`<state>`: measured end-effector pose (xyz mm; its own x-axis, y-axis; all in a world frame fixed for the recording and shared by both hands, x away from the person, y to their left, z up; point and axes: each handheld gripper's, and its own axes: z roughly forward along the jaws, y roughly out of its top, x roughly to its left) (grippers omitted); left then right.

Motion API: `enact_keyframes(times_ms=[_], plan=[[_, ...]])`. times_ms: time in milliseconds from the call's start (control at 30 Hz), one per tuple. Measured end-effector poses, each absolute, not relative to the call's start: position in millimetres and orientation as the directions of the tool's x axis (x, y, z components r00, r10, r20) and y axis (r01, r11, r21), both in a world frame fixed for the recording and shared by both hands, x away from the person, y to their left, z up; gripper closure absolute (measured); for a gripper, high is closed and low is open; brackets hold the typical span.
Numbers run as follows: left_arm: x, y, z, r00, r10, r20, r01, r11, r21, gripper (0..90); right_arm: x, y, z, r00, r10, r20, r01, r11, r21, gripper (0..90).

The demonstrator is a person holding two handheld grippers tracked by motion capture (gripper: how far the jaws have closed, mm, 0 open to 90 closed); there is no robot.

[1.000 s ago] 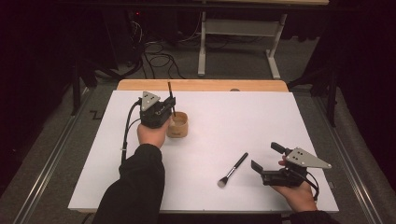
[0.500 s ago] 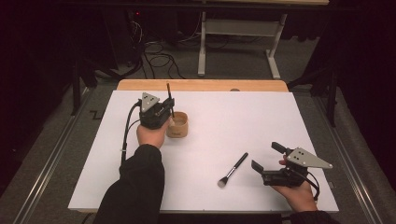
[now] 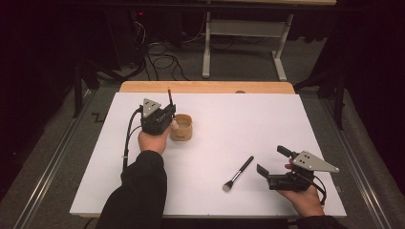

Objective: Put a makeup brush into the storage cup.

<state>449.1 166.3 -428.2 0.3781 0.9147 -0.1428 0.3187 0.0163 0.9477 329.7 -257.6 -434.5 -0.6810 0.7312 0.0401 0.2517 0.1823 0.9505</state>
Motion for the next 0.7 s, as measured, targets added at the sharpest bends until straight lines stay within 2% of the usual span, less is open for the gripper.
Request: enact_keyframes(times_ms=[700], plan=[[446.6, 171.6, -439.1, 0.374, 0.912, -0.169, 0.356, 0.028, 0.934, 83.1, 331.0, -254.7, -437.9, -0.683, 0.729, 0.038, 0.26, 0.194, 0.946, 0.3]])
